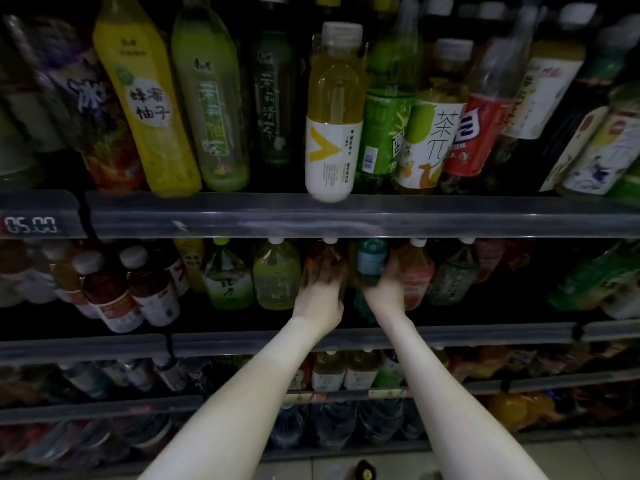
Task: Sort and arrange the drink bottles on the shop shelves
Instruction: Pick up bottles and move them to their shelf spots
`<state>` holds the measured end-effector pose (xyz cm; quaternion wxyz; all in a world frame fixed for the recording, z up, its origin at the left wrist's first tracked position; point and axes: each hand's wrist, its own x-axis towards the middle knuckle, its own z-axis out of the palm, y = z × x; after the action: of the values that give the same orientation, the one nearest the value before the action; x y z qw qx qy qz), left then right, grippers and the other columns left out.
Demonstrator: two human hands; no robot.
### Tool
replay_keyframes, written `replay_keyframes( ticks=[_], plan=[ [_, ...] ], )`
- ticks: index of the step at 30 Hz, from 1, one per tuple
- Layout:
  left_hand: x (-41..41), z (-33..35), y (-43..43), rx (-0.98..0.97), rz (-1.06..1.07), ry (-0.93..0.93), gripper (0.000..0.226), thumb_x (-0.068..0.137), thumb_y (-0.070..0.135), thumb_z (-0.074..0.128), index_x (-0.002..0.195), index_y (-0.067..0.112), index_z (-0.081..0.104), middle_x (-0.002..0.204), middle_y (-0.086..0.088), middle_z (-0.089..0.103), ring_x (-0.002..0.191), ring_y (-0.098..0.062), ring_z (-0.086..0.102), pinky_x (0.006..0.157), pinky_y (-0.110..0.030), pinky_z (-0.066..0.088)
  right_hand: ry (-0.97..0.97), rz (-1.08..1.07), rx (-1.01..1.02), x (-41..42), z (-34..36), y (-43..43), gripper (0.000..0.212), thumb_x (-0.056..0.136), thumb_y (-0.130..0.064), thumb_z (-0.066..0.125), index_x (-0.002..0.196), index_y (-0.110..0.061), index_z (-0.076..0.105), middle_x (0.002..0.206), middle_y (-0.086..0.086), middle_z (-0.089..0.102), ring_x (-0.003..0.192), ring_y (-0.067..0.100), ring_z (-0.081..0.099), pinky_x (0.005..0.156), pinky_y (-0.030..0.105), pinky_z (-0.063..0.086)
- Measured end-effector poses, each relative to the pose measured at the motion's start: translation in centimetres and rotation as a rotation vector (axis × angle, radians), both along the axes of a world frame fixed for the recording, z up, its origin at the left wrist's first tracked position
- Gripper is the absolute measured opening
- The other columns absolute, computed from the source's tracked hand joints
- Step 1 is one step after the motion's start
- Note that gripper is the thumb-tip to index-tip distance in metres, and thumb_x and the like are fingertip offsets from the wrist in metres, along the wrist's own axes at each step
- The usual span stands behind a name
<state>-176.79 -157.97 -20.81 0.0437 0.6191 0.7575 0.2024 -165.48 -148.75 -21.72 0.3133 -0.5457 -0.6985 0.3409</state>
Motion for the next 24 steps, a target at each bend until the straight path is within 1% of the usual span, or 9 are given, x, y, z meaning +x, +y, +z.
replay_keyframes(
  ticks=[1, 4, 6, 9, 12, 15, 17, 20, 24],
  plan=[
    [-0.2, -0.1, 0.1, -0.007, 0.011, -0.002, 0.077, 0.092, 0.02, 0.053, 0.153, 0.029, 0.006, 0.161, -0.003, -0.004, 0.148, -0.028, -0.005, 0.115, -0.044, 0.028, -0.021, 0.009, -0.005, 0.0, 0.2, 0.2, 0.065, 0.09, -0.036, 0.061, 0.142, -0.015, 0.027, 0.125, 0.008, 0.053, 0.109, 0.027, 0.056, 0.086, 0.033, 0.045],
    [-0.6, -0.2, 0.4, -0.023, 0.031, 0.004, 0.082, 0.092, 0.018, 0.054, 0.153, 0.031, 0.001, 0.161, -0.002, -0.01, 0.148, -0.025, -0.01, 0.114, -0.043, 0.029, -0.055, 0.043, 0.002, -0.9, 0.8, 1.2, 0.08, 0.089, -0.043, 0.06, 0.149, -0.015, 0.015, 0.145, 0.011, 0.037, 0.126, 0.03, 0.045, 0.105, 0.043, 0.039],
    [-0.6, 0.0, 0.3, -0.046, 0.021, 0.002, 0.083, 0.093, 0.018, 0.053, 0.153, 0.03, -0.003, 0.161, -0.001, -0.014, 0.148, -0.023, -0.012, 0.116, -0.04, 0.026, -0.015, 0.018, 0.016, -1.6, 1.3, 1.6, 0.081, 0.088, -0.043, 0.062, 0.149, -0.014, 0.017, 0.147, 0.012, 0.034, 0.131, 0.031, 0.04, 0.11, 0.044, 0.035],
    [-0.8, -0.2, 0.3, -0.044, -0.003, 0.012, 0.082, 0.095, 0.02, 0.052, 0.153, 0.031, -0.005, 0.16, 0.0, -0.016, 0.147, -0.024, -0.013, 0.115, -0.039, 0.027, 0.034, -0.048, 0.031, -2.3, 1.8, 2.0, 0.083, 0.087, -0.038, 0.067, 0.148, -0.009, 0.019, 0.145, 0.014, 0.035, 0.13, 0.03, 0.04, 0.108, 0.037, 0.036],
    [-1.1, -0.8, 0.5, -0.056, -0.011, 0.012, 0.083, 0.094, 0.021, 0.053, 0.153, 0.035, -0.004, 0.159, 0.001, -0.02, 0.147, -0.025, -0.015, 0.112, -0.039, 0.03, -0.015, -0.054, 0.082, -2.1, 1.5, 1.3, 0.088, 0.085, -0.033, 0.07, 0.147, -0.004, 0.016, 0.143, 0.017, 0.032, 0.129, 0.033, 0.038, 0.104, 0.037, 0.037],
    [-1.1, -1.0, 0.3, -0.048, -0.038, 0.005, 0.082, 0.094, 0.021, 0.052, 0.152, 0.036, -0.004, 0.159, 0.003, -0.021, 0.146, -0.025, -0.018, 0.113, -0.039, 0.027, 0.025, -0.03, 0.123, -1.0, 0.6, -0.5, 0.08, 0.085, -0.023, 0.069, 0.145, -0.006, 0.019, 0.128, 0.012, 0.046, 0.114, 0.03, 0.052, 0.091, 0.038, 0.047],
    [-1.2, -1.0, 0.1, -0.028, -0.069, -0.005, 0.081, 0.093, 0.022, 0.052, 0.153, 0.036, -0.001, 0.161, 0.002, -0.014, 0.148, -0.027, -0.009, 0.113, -0.04, 0.029, 0.12, -0.011, 0.06, 0.1, 0.4, -1.6, 0.067, 0.082, -0.019, 0.07, 0.138, -0.012, 0.032, 0.115, 0.004, 0.057, 0.104, 0.025, 0.06, 0.084, 0.034, 0.05],
    [-1.0, -0.8, -0.5, -0.015, -0.122, -0.015, 0.075, 0.093, 0.025, 0.053, 0.154, 0.028, 0.009, 0.161, -0.002, 0.008, 0.145, -0.028, 0.015, 0.112, -0.039, 0.033, 0.242, -0.017, 0.041, 1.9, 0.5, -2.9, 0.051, 0.077, -0.014, 0.074, 0.122, -0.014, 0.048, 0.113, 0.002, 0.061, 0.106, 0.019, 0.06, 0.088, 0.029, 0.048],
    [0.0, 0.7, -0.9, -0.052, -0.162, -0.069, 0.074, 0.093, 0.036, 0.056, 0.153, 0.023, 0.015, 0.159, -0.004, 0.019, 0.142, -0.026, 0.025, 0.111, -0.034, 0.03, 0.36, -0.047, 0.084, 3.4, 2.3, -6.0, 0.06, 0.077, -0.013, 0.078, 0.124, -0.024, 0.042, 0.11, -0.012, 0.056, 0.106, 0.008, 0.055, 0.089, 0.022, 0.044]
  ],
)
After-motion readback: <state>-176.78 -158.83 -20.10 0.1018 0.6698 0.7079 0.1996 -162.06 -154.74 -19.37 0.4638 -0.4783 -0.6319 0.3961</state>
